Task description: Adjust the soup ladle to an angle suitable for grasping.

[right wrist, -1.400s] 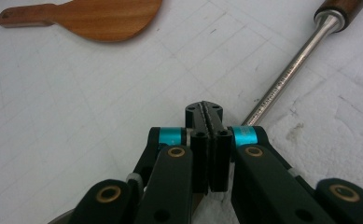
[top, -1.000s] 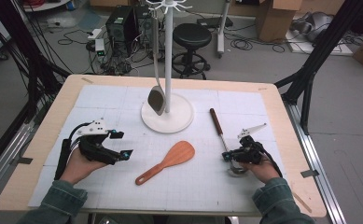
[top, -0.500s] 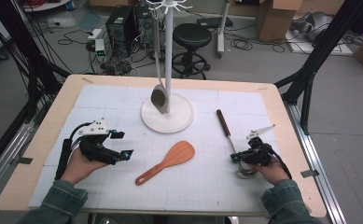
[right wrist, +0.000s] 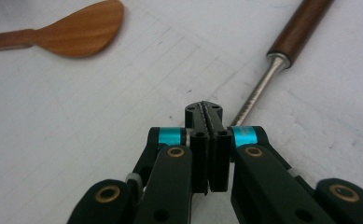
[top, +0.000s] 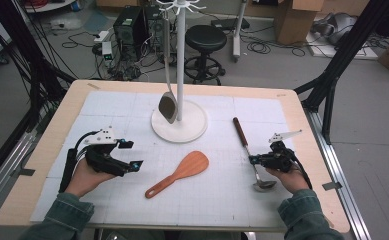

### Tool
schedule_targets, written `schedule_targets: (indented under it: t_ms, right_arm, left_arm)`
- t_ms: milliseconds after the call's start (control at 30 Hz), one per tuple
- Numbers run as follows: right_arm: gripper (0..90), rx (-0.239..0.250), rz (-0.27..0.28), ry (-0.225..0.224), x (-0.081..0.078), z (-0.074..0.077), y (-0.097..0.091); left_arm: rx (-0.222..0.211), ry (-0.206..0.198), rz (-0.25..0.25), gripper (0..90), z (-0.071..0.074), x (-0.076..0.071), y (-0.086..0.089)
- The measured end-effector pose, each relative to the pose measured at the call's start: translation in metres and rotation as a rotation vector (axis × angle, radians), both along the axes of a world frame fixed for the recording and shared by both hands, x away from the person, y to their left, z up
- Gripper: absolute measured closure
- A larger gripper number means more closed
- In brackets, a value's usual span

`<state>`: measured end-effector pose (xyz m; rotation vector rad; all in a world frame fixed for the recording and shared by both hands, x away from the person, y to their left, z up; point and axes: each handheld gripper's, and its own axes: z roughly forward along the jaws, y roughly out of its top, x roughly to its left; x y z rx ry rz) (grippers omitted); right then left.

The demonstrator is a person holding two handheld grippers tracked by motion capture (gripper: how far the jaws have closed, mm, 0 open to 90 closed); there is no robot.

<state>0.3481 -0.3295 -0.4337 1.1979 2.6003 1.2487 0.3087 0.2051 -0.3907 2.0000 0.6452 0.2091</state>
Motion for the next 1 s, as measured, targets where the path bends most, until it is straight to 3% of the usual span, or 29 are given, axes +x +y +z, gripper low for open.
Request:
schedule_targets:
  t_ms: [200, 467, 1000]
  right_arm:
    - [89.8, 0.017, -0.045, -0.027, 0.005, -0.001, -0.004]
    - [89.8, 0.001, -0.101, -0.038, 0.013, -0.007, -0.005]
    - [89.8, -0.032, -0.118, -0.045, 0.019, -0.015, 0.001]
  left_arm:
    - [0.000, 0.000, 0.000, 19.4, 0.000, 0.000, 0.000]
    - [0.002, 0.001, 0.001, 19.4, 0.000, 0.000, 0.000]
    - [0.005, 0.002, -0.002, 19.4, -0.001, 0.000, -0.001]
